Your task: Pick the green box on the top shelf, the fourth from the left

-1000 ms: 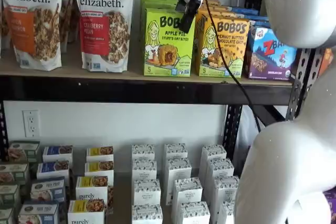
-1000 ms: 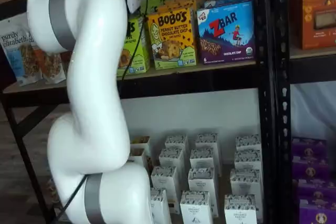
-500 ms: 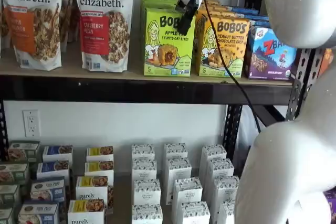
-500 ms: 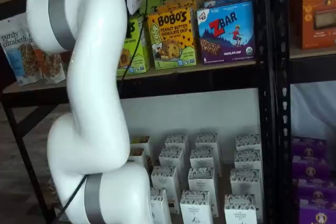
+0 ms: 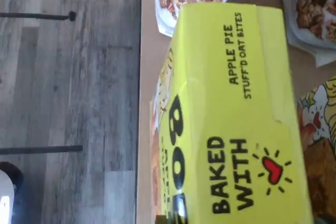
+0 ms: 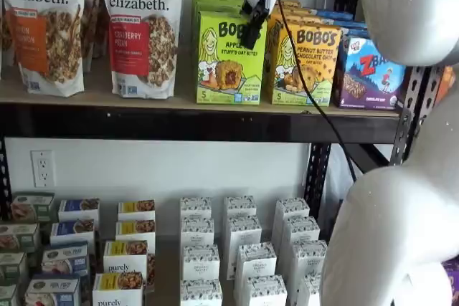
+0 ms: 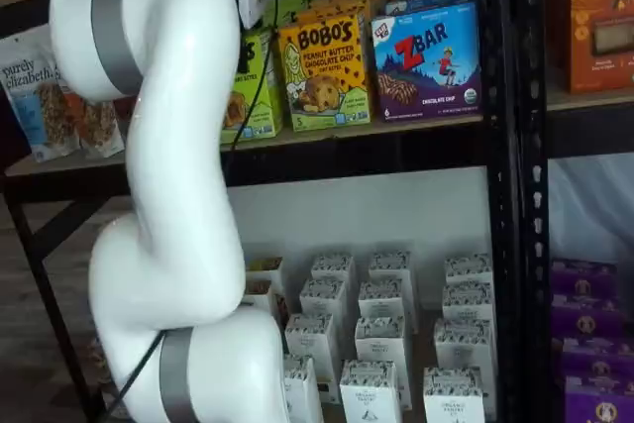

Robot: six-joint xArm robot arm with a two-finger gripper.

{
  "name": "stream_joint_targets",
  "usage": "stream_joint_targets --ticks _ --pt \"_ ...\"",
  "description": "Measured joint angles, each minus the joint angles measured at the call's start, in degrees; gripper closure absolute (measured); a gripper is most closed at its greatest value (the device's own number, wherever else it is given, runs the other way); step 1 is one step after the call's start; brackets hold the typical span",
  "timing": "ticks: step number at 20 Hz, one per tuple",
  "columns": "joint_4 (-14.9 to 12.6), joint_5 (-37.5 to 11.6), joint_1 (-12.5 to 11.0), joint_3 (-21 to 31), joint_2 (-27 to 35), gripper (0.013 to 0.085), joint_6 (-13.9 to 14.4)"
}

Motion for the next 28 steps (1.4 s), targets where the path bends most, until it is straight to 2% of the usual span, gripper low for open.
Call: stream_joint_targets --ticks 15,16,17,19,22,23,28 --pt "-0.27 1.36 0.05 -0.94 0.39 0.0330 0.19" --pt "-0.26 1.39 0.06 -1.00 0.42 0.0370 0.21" --pt "-0.23 1.42 0.08 -1.04 0.45 0.0370 0.22" --pt "-0.18 1.45 0.12 -1.08 0.47 0.0450 0.27" --pt "-0.03 1.48 0.14 -1.15 0.50 0.0490 0.31" --pt "0.02 1.53 0.14 -1.19 0.53 0.0530 0.31" --pt "-0.36 1.88 0.30 -1.52 0.66 0.0530 0.49"
